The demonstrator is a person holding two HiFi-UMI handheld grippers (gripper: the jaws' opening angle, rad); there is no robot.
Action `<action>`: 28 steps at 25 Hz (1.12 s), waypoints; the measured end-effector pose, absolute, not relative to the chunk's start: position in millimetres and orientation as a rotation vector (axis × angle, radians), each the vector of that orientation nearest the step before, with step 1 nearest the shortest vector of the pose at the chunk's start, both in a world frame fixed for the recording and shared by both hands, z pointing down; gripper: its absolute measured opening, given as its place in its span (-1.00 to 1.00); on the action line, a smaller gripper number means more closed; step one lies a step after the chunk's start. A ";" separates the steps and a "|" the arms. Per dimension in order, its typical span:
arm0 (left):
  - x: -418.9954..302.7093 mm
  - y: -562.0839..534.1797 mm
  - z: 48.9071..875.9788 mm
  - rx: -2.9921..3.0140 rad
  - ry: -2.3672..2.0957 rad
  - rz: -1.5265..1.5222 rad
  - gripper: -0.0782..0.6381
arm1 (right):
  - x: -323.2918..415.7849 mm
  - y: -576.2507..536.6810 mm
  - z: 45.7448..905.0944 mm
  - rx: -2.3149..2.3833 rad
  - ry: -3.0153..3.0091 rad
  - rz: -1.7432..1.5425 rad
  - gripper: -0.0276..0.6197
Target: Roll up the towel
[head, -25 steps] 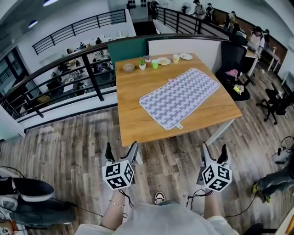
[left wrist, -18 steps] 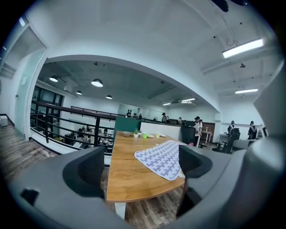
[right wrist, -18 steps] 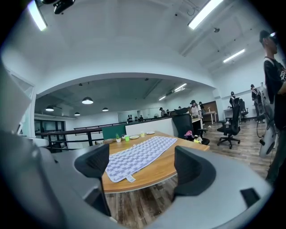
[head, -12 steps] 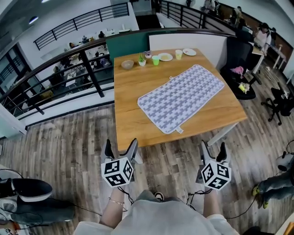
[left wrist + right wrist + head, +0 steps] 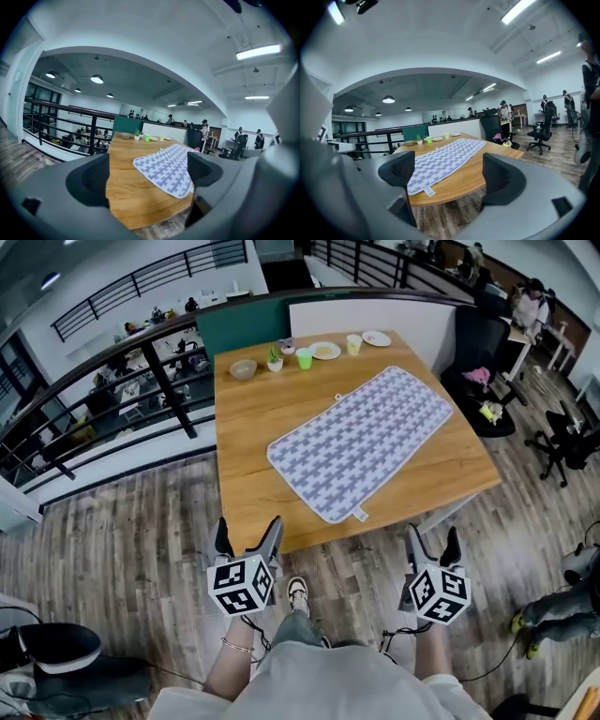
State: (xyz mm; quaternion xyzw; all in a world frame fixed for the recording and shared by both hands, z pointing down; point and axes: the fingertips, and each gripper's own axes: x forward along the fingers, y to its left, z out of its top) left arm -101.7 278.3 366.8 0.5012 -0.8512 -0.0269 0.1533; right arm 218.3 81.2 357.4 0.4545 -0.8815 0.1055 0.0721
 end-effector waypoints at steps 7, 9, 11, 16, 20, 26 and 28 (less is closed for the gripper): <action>-149.9 223.4 359.0 1.495 -2.416 -0.070 0.68 | 183.6 40.4 350.0 1.426 -2.623 0.314 0.48; -163.5 207.4 356.8 1.519 -2.401 -0.061 0.68 | 175.2 29.5 347.6 1.457 -2.609 0.320 0.48; -178.3 191.8 355.4 1.536 -2.388 -0.057 0.68 | 163.7 18.3 345.9 1.476 -2.600 0.324 0.47; -217.8 156.3 353.5 1.574 -2.365 -0.063 0.68 | 130.8 -4.2 343.1 1.498 -2.574 0.308 0.46; -244.9 130.9 359.9 1.606 -2.326 -0.067 0.68 | 111.0 -16.2 341.0 1.531 -2.544 0.291 0.46; -266.3 103.1 385.6 1.625 -2.236 -0.030 0.68 | 100.4 -21.9 354.2 1.545 -2.485 0.307 0.44; -267.6 95.8 395.1 1.631 -2.210 -0.010 0.68 | 100.7 -23.6 362.0 1.545 -2.474 0.323 0.43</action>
